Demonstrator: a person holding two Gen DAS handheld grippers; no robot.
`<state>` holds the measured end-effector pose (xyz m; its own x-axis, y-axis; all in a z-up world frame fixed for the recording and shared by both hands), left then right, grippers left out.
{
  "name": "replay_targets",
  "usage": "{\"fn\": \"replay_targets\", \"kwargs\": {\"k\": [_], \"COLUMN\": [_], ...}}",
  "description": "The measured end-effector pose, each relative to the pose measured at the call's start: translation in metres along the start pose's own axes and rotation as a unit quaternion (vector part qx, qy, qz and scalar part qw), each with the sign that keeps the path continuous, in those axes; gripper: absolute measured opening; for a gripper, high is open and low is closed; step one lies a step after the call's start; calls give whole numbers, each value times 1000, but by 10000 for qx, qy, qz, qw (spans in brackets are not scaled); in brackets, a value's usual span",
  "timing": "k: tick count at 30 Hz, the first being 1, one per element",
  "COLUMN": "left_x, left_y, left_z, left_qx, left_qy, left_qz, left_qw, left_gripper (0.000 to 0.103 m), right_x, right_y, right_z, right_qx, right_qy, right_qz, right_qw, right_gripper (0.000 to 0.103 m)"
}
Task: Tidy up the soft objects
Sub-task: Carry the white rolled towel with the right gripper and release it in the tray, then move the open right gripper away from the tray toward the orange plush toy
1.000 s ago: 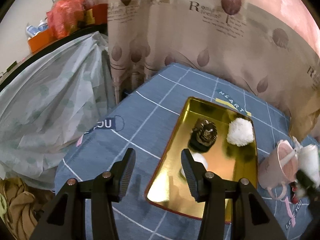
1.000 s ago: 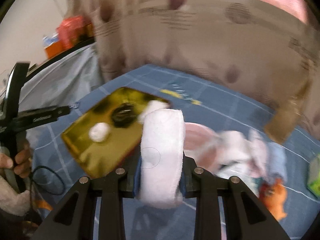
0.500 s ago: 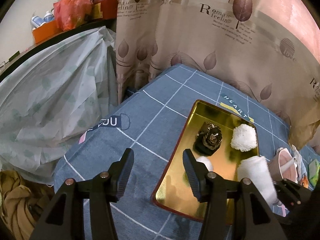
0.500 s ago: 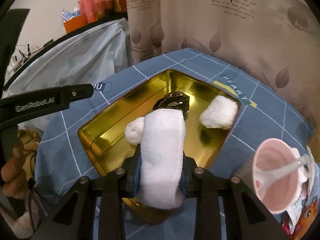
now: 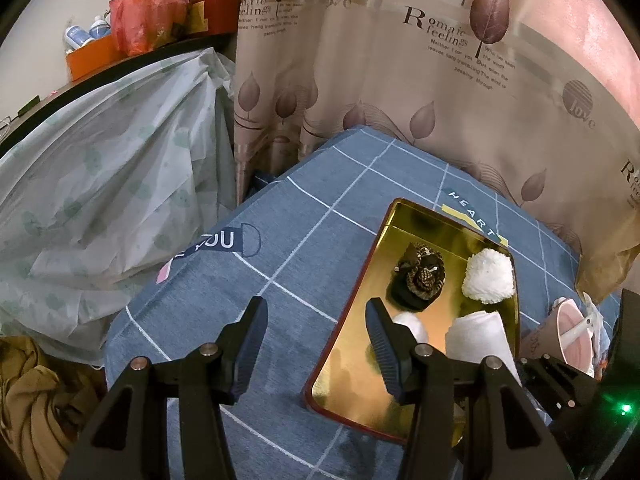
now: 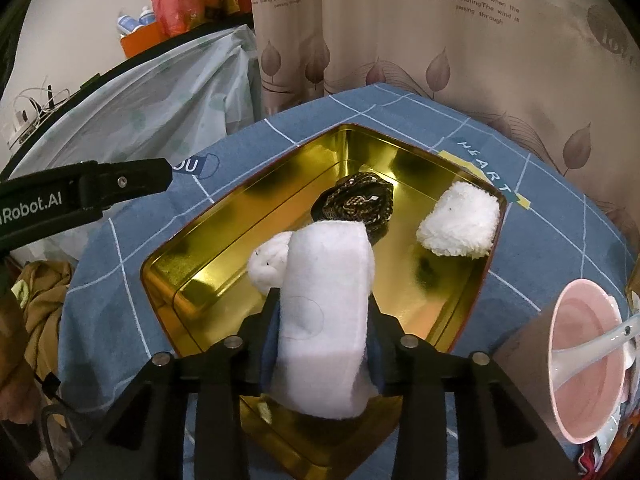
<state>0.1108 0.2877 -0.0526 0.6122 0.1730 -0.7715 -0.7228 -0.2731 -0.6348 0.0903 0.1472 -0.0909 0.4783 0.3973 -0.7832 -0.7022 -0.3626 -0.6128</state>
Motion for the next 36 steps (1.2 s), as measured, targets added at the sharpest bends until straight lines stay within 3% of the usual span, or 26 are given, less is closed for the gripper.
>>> {"fn": "replay_targets", "kwargs": {"k": [6, 14, 24, 31, 36], "left_x": [1, 1, 2, 1, 1], "left_y": [0, 1, 4, 5, 6], "left_z": [-1, -2, -10, -13, -16], "left_qx": [-15, 3, 80, 144, 212], "left_qy": [20, 24, -23, -36, -61], "left_qz": [1, 23, 12, -9, -10], "left_qw": [10000, 10000, 10000, 9999, 9998], "left_gripper": [52, 52, 52, 52, 52], "right_x": [-2, -26, -77, -123, -148], "right_y": [-1, -1, 29, 54, 75], "right_z": [2, 2, -18, -76, -141], "right_qx": [-34, 32, 212, 652, 1197], "right_qy": [20, -57, -45, 532, 1161], "right_qz": [-82, -255, -434, -617, -659], "right_qw": [10000, 9997, 9988, 9945, 9838], "right_gripper": [60, 63, 63, 63, 63]}}
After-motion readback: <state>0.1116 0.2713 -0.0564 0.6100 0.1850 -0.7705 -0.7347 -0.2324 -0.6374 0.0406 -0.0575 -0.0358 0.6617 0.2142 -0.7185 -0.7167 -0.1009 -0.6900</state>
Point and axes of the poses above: each gripper's, at about its wrist camera, not at the fingertips, and x roughly the way its jaws point, z to its left, y to its underside, the point moved 6 cm from there along x, roughly the way its jaws point, and after that the axes turned 5 degrees about -y, right-handed, at the moved point
